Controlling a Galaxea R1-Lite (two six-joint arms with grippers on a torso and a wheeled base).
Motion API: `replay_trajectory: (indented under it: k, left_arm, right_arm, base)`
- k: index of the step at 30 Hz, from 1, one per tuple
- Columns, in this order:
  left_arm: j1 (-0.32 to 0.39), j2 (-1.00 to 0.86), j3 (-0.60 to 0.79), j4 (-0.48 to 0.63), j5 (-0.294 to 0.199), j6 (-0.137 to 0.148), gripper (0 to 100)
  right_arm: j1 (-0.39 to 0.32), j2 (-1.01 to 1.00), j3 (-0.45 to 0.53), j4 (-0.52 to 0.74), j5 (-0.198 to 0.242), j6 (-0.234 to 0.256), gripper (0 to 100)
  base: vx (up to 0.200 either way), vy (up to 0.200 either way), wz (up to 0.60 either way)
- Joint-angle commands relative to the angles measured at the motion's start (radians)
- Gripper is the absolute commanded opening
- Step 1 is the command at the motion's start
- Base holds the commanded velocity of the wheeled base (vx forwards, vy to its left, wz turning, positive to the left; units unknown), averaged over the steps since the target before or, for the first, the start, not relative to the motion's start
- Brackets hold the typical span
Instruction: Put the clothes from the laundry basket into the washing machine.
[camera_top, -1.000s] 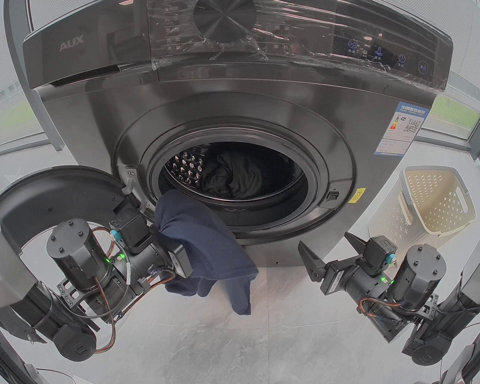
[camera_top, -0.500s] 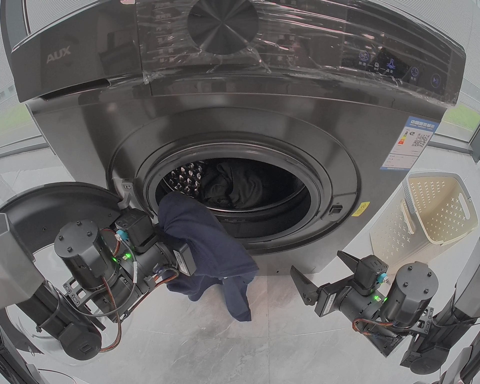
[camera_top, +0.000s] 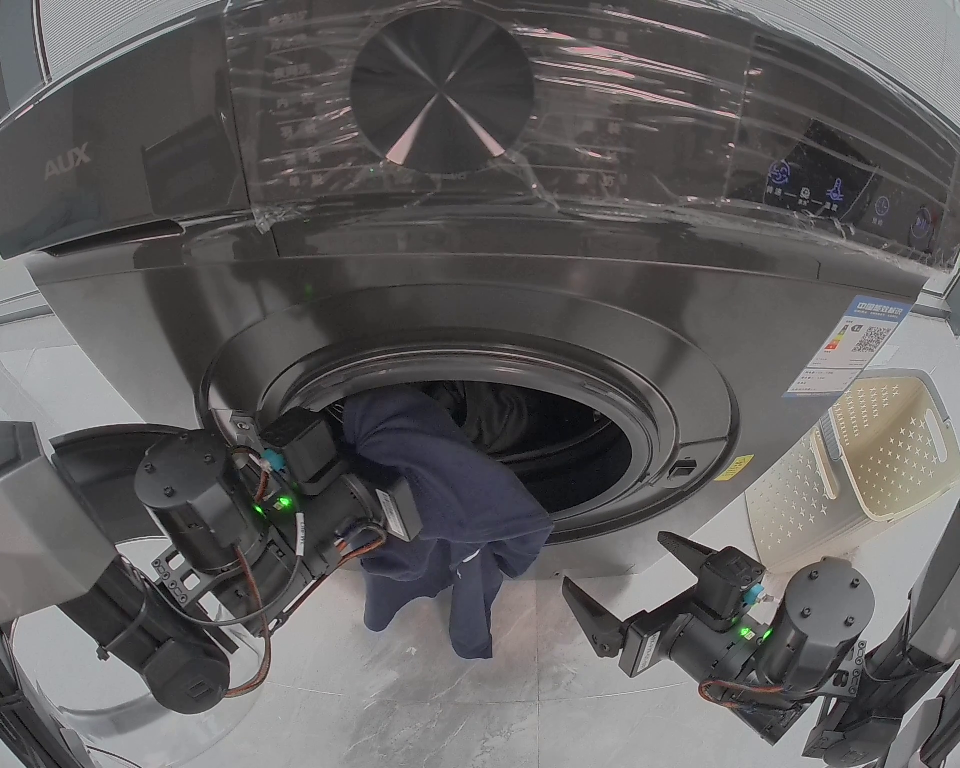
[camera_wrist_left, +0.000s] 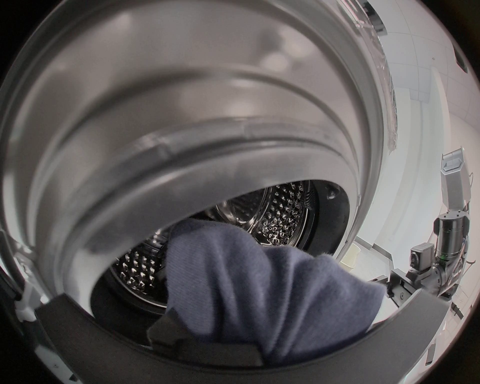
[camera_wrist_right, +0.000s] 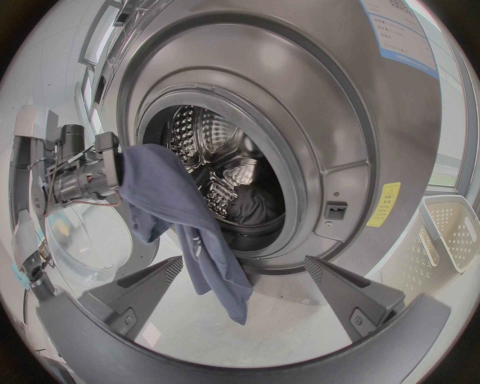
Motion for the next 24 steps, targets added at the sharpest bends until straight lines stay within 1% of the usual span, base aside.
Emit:
replay_trajectory:
  k: [1,2,3,5,6,8,9,11,12,15,18,20,24]
  left_arm:
    - [-0.015,0.089,-0.051,-0.001,-0.01,0.012,0]
    - [-0.017,0.091,-0.051,-0.001,-0.01,0.01,0]
    - [-0.052,0.105,-0.048,0.001,-0.018,-0.003,0]
    - [-0.072,0.12,-0.046,0.001,-0.018,-0.003,0]
    - [-0.084,0.151,-0.049,0.001,-0.008,-0.008,0]
    - [-0.075,0.206,-0.1,0.001,-0.002,-0.014,0]
    - [-0.072,0.243,-0.154,0.001,0.011,-0.025,0]
    - [-0.061,0.273,-0.207,0.003,0.034,-0.037,0]
    - [-0.047,0.309,-0.266,0.001,0.057,-0.043,0]
    - [-0.027,0.352,-0.355,0.001,0.064,-0.04,0]
    - [0.008,0.422,-0.5,0.004,0.07,-0.037,0]
    - [0.026,0.451,-0.568,0.004,0.071,-0.031,0]
    - [0.035,0.486,-0.64,0.006,0.071,-0.023,0]
  right_arm:
    - [0.016,-0.003,0.018,0.0,-0.002,-0.005,100]
    - [0.016,-0.003,0.018,0.0,0.0,-0.005,100]
    - [0.014,-0.005,0.02,0.0,-0.002,-0.008,100]
    - [0.016,-0.006,0.021,0.0,0.0,-0.009,100]
    - [0.016,-0.011,0.02,0.0,0.0,-0.009,100]
    - [0.017,-0.014,0.023,0.0,0.0,-0.011,100]
    - [0.019,-0.014,0.026,0.0,-0.002,-0.012,100]
    - [0.019,-0.014,0.028,0.0,-0.002,-0.012,100]
    - [0.019,-0.014,0.031,0.0,0.0,-0.012,100]
    - [0.027,-0.014,0.034,0.0,-0.002,-0.014,100]
    - [0.034,-0.011,0.04,0.0,-0.002,-0.014,100]
    - [0.036,-0.008,0.04,0.0,-0.002,-0.014,100]
    - [0.034,-0.005,0.037,0.0,0.0,-0.012,100]
  base:
    - [0.0,0.0,0.0]
    - [0.0,0.0,0.0]
    - [0.0,0.0,0.0]
    - [0.0,0.0,0.0]
    - [0.0,0.0,0.0]
    - [0.0,0.0,0.0]
    - [0.0,0.0,0.0]
    - [0.0,0.0,0.0]
    - [0.0,0.0,0.0]
    - [0.0,0.0,0.0]
    - [0.0,0.0,0.0]
    - [0.0,0.0,0.0]
    - [0.0,0.0,0.0]
